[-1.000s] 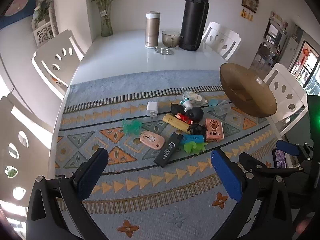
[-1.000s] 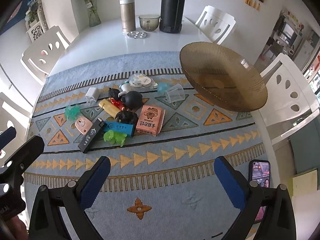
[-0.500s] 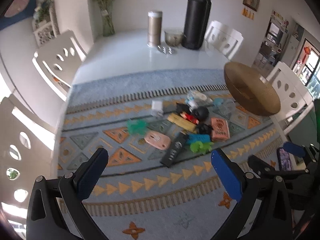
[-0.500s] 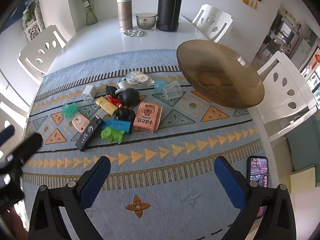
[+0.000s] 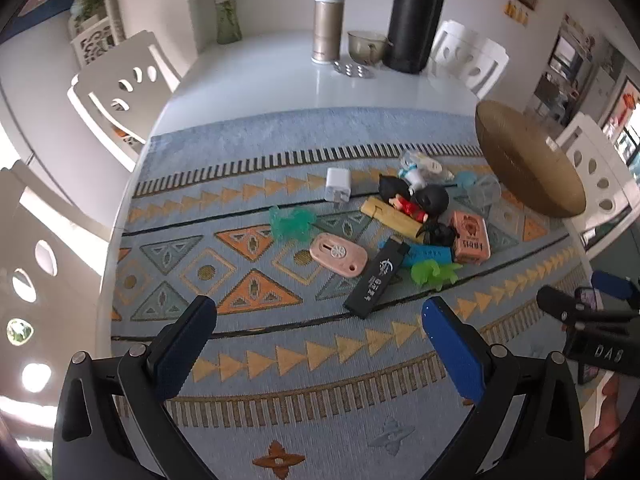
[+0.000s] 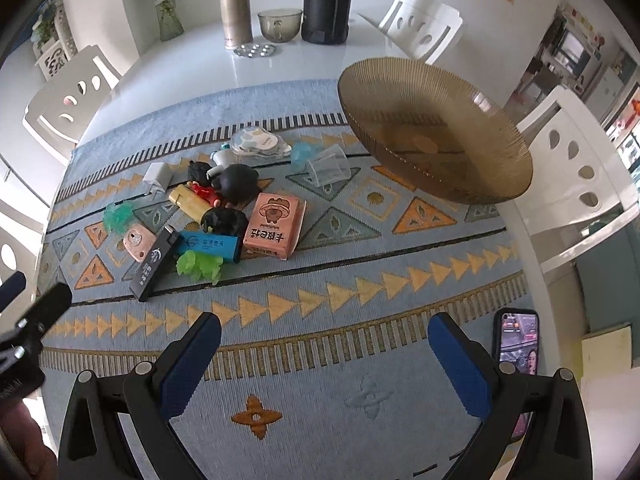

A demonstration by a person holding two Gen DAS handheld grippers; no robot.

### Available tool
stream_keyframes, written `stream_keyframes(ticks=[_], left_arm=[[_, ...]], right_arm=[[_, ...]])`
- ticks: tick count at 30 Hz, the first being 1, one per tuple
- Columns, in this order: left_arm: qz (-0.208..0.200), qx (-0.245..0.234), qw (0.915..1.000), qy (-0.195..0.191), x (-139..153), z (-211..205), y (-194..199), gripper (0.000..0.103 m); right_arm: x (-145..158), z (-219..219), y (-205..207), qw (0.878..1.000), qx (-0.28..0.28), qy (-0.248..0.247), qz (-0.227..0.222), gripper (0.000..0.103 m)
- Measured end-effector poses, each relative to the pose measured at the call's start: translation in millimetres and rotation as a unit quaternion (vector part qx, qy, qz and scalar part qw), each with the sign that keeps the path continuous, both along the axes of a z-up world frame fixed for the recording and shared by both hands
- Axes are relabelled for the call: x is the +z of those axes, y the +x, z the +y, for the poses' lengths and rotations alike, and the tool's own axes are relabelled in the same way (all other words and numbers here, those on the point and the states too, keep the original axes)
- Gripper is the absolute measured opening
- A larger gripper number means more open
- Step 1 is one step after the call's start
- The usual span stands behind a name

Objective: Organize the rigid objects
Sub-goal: 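Move both grippers toward the pile of small objects on the rug, then grasp the pink printed box with the right gripper while the left grasps the white charger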

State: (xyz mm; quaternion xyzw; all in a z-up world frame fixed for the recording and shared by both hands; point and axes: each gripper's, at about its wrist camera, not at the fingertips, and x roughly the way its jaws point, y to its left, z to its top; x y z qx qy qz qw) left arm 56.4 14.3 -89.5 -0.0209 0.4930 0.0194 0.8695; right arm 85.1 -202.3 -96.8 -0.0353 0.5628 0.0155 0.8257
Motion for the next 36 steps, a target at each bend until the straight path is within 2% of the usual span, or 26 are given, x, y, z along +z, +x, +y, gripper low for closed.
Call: stream_keyframes(ticks=[6, 12, 14, 17, 19, 23, 28, 30, 34, 36], left_arm=[[0.012, -0.023, 0.9996, -0.014, -9, 6, 13, 0.102], [0.007, -0.028, 0.9987, -0.042, -11, 26, 61, 0.101], [0.01, -0.033, 0.9978, -0.056, -17, 32, 81, 0.093], [0.038, -0.035, 0.9961, -0.072, -32, 36, 108, 0.092], [0.043, -0.034, 0.9964, -0.066, -39, 37, 120, 0.092], [0.054, -0.043, 0.9963, -0.051, -54, 32, 136, 0.092], [0.063, -0.061, 0.9952, -0.043, -68, 23, 148, 0.092], [0.068, -0.064, 0.9947, -0.043, -72, 22, 153, 0.089], [0.085, -0.073, 0.9925, -0.048, -83, 16, 162, 0.074], [0.087, -0.075, 0.9924, -0.045, -87, 13, 165, 0.072]], right_arm=[[-10, 6, 12, 1.0, 0.011, 0.019, 0.013, 0.103], [-17, 6, 40, 0.998, 0.009, 0.051, 0.018, 0.101], [-23, 3, 51, 0.997, 0.001, 0.069, 0.027, 0.095], [-37, -1, 69, 0.993, -0.017, 0.102, 0.051, 0.083], [-48, -2, 80, 0.992, -0.027, 0.107, 0.066, 0.081], [-58, 4, 88, 0.989, -0.028, 0.118, 0.079, 0.072], [-69, 9, 99, 0.988, -0.037, 0.121, 0.092, 0.072], [-71, 11, 103, 0.987, -0.041, 0.124, 0.097, 0.072], [-70, 10, 111, 0.988, -0.049, 0.122, 0.086, 0.072], [-73, 11, 116, 0.988, -0.05, 0.114, 0.094, 0.072]])
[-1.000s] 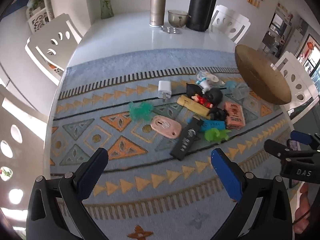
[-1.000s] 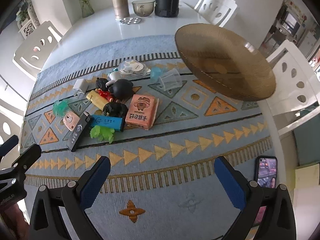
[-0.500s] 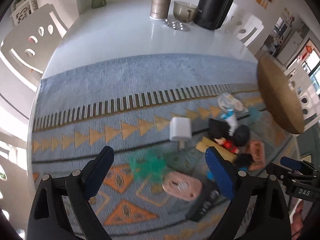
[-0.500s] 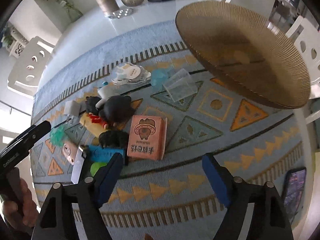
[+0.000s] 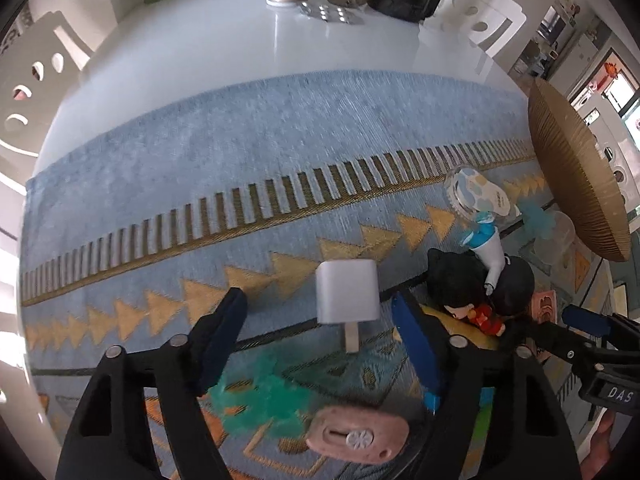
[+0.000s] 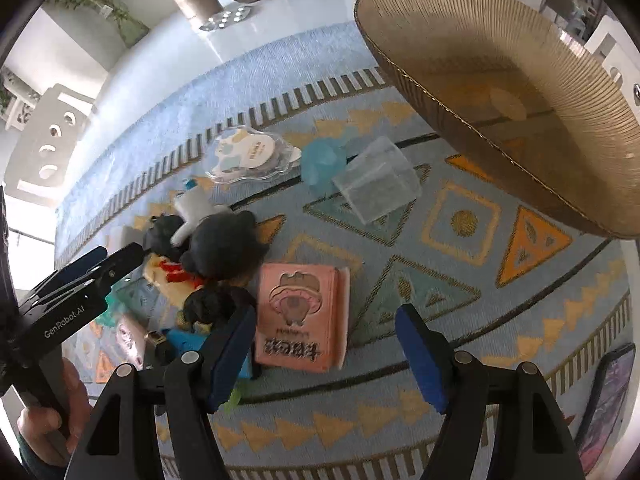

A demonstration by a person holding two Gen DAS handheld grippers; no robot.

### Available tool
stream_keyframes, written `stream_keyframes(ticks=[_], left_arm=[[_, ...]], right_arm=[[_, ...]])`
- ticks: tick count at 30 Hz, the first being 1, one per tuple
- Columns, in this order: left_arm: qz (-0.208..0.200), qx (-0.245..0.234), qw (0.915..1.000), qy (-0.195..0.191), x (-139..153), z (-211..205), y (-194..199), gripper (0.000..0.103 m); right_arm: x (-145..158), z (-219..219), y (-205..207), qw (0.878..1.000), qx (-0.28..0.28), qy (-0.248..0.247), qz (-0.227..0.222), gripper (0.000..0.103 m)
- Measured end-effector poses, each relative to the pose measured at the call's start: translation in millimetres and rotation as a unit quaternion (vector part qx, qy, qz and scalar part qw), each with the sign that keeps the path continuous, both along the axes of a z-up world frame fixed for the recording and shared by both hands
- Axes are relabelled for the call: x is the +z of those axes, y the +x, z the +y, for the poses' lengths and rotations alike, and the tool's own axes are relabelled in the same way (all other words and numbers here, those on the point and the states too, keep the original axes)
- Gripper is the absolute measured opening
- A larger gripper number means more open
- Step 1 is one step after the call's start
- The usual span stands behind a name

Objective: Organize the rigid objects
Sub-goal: 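Grasp the pink printed box with the right gripper while the left grasps the white charger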

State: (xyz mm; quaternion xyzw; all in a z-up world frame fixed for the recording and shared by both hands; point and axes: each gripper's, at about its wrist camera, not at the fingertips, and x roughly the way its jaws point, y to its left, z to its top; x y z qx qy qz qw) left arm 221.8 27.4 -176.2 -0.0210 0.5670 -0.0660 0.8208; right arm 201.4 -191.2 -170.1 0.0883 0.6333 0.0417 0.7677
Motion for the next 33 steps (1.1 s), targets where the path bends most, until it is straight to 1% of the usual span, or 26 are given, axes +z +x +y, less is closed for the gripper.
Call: stream_keyframes(ticks=[1, 3, 5, 6, 7, 9, 10, 11, 12, 13, 14, 16, 17, 20, 22, 23, 24, 25, 27, 28, 29, 31, 33], left_arm=[[-0.004, -0.002, 1.0, 0.003, 0, -2, 1, 0.071], [-0.01, -0.002, 0.9999, 0.011, 1, -4, 5, 0.06], [-0.016, -0.002, 0.9997, 0.021, 2, -4, 8, 0.035], [-0.013, -0.001, 0.9998, 0.017, 3, -4, 9, 0.031], [-0.013, 0.003, 0.9998, 0.014, 3, -3, 9, 0.024], [-0.019, 0.019, 0.9996, 0.011, 7, 0, 6, 0.024], [-0.023, 0.023, 0.9994, 0.01, 9, 1, 5, 0.024], [-0.024, 0.026, 0.9993, 0.007, 10, 2, 2, 0.024], [-0.027, 0.029, 0.9992, 0.004, 12, 3, -2, 0.024], [-0.03, 0.031, 0.9991, 0.002, 15, 3, -6, 0.024], [-0.032, 0.032, 0.999, -0.001, 17, 2, -11, 0.024], [-0.036, 0.03, 0.9989, -0.006, 22, -1, -20, 0.024], [-0.037, 0.027, 0.9989, -0.008, 24, -1, -26, 0.024], [-0.037, 0.023, 0.999, -0.014, 30, -5, -38, 0.024], [-0.033, 0.018, 0.9992, -0.016, 32, -7, -47, 0.024], [-0.032, 0.015, 0.9992, -0.017, 33, -9, -51, 0.024], [-0.032, 0.014, 0.9992, -0.017, 34, -12, -52, 0.024], [-0.033, 0.012, 0.9993, -0.015, 35, -16, -54, 0.024], [-0.033, 0.006, 0.9993, -0.015, 38, -19, -61, 0.024], [-0.033, 0.005, 0.9993, -0.015, 39, -21, -62, 0.024], [-0.034, 0.004, 0.9993, -0.015, 41, -22, -65, 0.024], [-0.034, 0.001, 0.9993, -0.016, 43, -27, -66, 0.024], [-0.038, -0.003, 0.9992, -0.013, 46, -33, -66, 0.024]], right_arm=[[-1, -1, 3, 1.0, 0.0, 0.006, 0.003, 0.072], [-4, -4, 8, 1.0, -0.008, 0.02, 0.005, 0.072], [-5, -5, 9, 1.0, -0.009, 0.029, 0.005, 0.072], [-7, -4, 11, 1.0, -0.007, 0.03, 0.006, 0.072], [-10, -1, 12, 1.0, -0.002, 0.023, 0.008, 0.073], [-13, 12, 13, 1.0, 0.02, -0.01, 0.006, 0.073], [-16, 20, 11, 0.999, 0.034, -0.036, 0.003, 0.072], [-15, 23, 10, 0.998, 0.043, -0.042, -0.006, 0.065], [-15, 22, 10, 0.998, 0.05, -0.033, -0.006, 0.059], [-13, 20, 9, 0.998, 0.054, -0.034, -0.008, 0.038], [-7, 18, 0, 0.997, 0.056, -0.046, -0.011, 0.018], [-6, 7, -4, 0.997, 0.056, -0.043, -0.01, 0.019], [-6, -3, -7, 0.998, 0.052, -0.03, -0.006, 0.019], [-6, -24, -20, 0.999, 0.049, -0.01, 0.002, 0.019], [-11, -36, -29, 0.997, 0.056, 0.048, 0.02, 0.018], [-14, -42, -34, 0.996, 0.051, 0.071, 0.029, 0.02], [-16, -47, -38, 0.995, 0.047, 0.081, 0.03, 0.021], [-14, -50, -42, 0.995, 0.046, 0.085, 0.029, 0.024], [-9, -56, -46, 0.996, 0.044, 0.072, 0.021, 0.037], [-5, -60, -49, 0.997, 0.036, 0.06, 0.013, 0.05], [-4, -66, -53, 0.998, 0.03, 0.053, 0.006, 0.055], [-3, -72, -52, 0.999, 0.021, 0.043, -0.004, 0.056], [-1, -72, -52, 0.999, 0.021, 0.036, -0.005, 0.061]])
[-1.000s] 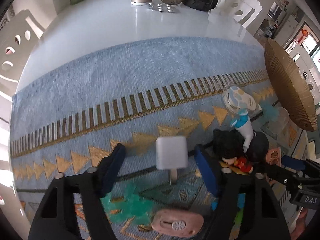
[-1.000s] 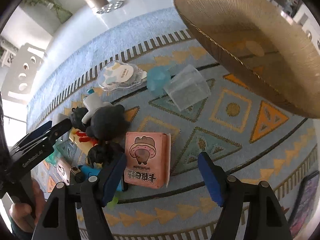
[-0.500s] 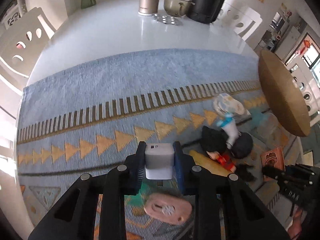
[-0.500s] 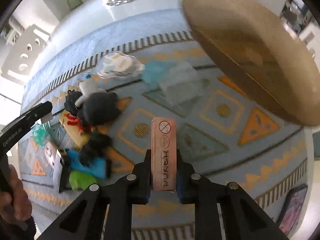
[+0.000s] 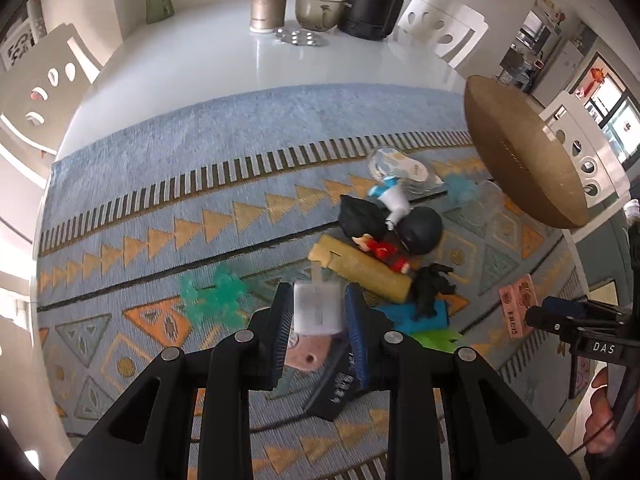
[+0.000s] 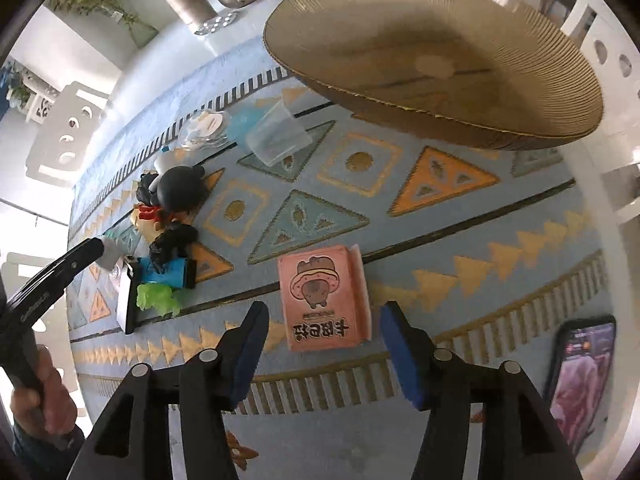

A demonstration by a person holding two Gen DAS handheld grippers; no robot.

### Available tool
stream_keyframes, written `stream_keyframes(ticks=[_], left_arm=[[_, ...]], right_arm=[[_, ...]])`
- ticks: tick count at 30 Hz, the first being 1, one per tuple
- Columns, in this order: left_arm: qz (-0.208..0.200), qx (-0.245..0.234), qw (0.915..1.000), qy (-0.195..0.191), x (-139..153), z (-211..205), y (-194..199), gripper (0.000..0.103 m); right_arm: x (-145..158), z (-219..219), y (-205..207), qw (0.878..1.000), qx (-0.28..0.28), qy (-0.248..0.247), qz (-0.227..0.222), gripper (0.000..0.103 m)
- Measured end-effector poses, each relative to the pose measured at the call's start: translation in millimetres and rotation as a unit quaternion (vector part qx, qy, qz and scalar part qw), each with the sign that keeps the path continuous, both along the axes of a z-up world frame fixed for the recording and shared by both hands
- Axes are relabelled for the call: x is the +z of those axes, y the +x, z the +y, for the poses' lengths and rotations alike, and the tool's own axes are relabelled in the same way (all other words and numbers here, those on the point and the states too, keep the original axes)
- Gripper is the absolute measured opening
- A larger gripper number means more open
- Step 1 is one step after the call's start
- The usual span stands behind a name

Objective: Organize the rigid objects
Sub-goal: 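Grasp the pink printed box with the right gripper while the left grasps the white charger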

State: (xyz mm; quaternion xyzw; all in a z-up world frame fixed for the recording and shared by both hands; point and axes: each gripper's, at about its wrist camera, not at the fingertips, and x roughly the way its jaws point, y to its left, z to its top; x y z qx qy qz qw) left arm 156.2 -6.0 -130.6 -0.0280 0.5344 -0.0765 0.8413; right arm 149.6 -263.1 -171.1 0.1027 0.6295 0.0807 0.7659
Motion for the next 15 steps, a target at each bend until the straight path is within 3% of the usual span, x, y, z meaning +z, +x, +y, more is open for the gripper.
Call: stream_keyframes(ticks=[2, 7, 9, 10, 15], left_arm=[[-0.007, -0.006, 1.0, 0.003, 4, -5, -2, 0.024], [-0.005, -0.007, 0.9999, 0.011, 9, -2, -4, 0.024], [0.025, 0.006, 0.9997, -0.005, 0, 11, -1, 0.039], [0.039, 0.013, 0.999, -0.016, -5, 18, 0, 0.04], [0.082, 0.01, 0.9954, -0.047, -24, 25, 10, 0.04]], right_arm=[[0, 5, 0, 1.0, 0.009, 0.003, 0.0, 0.063], [-21, 45, 10, 0.998, 0.031, -0.052, 0.011, 0.063], [-23, 55, 4, 0.996, 0.037, -0.076, -0.008, 0.045], [-23, 57, 2, 0.994, 0.045, -0.095, -0.017, 0.041], [-24, 65, -5, 0.994, 0.052, -0.091, -0.03, 0.041]])
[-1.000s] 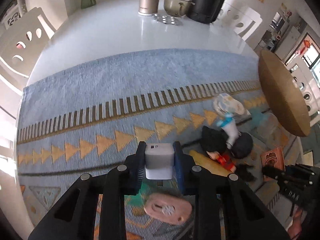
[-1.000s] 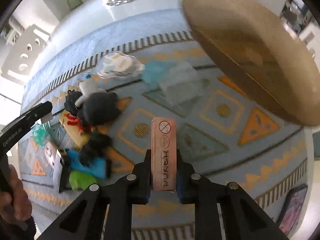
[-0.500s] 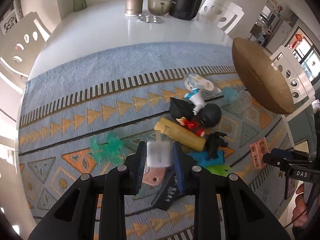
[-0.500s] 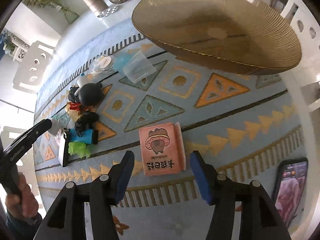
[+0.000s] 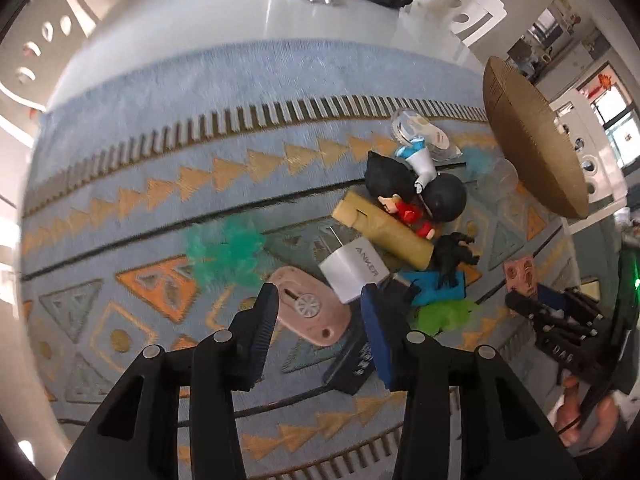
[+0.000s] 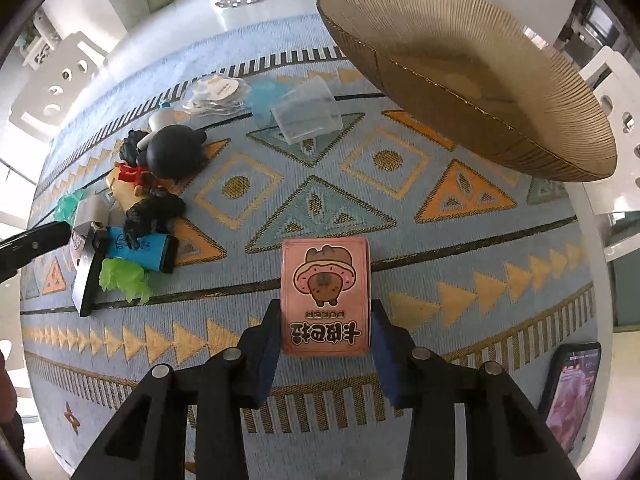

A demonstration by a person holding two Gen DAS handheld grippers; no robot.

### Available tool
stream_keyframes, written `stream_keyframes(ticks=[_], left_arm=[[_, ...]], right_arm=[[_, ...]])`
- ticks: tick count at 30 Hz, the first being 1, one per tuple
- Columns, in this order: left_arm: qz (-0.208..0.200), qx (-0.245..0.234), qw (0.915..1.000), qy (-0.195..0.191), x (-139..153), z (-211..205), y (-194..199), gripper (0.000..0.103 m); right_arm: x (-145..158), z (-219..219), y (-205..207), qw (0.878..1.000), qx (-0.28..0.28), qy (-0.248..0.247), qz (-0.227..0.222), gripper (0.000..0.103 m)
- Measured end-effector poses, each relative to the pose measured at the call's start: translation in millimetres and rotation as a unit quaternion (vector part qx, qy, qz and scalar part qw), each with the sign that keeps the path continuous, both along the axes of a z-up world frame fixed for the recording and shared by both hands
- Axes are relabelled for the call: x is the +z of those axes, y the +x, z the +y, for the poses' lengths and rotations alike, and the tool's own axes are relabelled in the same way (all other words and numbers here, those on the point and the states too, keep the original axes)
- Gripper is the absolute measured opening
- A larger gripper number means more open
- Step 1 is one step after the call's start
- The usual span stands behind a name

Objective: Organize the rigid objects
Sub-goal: 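Grasp the pink printed box with the right gripper while the left grasps the white charger, then carry the pink box and white charger into the brown glass bowl, release both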

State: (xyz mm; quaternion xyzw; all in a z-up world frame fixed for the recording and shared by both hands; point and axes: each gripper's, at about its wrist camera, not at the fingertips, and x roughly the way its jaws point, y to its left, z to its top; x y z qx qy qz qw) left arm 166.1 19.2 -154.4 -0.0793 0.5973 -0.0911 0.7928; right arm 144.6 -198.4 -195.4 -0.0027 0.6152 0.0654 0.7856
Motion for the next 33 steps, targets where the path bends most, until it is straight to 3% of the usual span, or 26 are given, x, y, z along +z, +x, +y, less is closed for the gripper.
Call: stream_keyframes(ticks=[4, 8, 11, 17, 22, 27, 31, 33], left_arm=[[0.003, -0.007, 0.9996, -0.028, -1, -12, 13, 0.04], [0.019, -0.002, 0.9998, -0.006, -9, -26, 21, 0.039], [0.035, 0.006, 0.9991, 0.022, -18, -32, 22, 0.032], [0.011, 0.041, 0.9991, 0.009, -13, -13, 12, 0.027], [-0.024, 0.044, 0.9986, -0.015, 11, -9, 0, 0.026], [-0.055, 0.026, 0.9978, -0.027, 41, -26, 9, 0.026], [-0.109, -0.022, 0.9927, -0.046, 84, -65, 21, 0.026], [-0.133, -0.051, 0.9881, -0.056, 105, -88, 32, 0.026]], right_arm=[[0, 7, 1, 1.0, 0.006, -0.007, -0.002, 0.04], [-1, -2, 0, 1.0, 0.005, -0.006, 0.0, 0.041], [6, -13, 1, 1.0, 0.005, -0.007, 0.002, 0.041], [12, -28, -2, 1.0, -0.006, -0.005, -0.002, 0.04], [37, -40, -6, 0.999, -0.017, 0.024, -0.026, 0.04], [90, -53, -6, 0.995, -0.021, 0.039, -0.087, 0.04], [131, -84, 3, 0.988, -0.057, 0.027, -0.138, 0.04], [139, -106, 14, 0.986, -0.087, 0.009, -0.141, 0.04]])
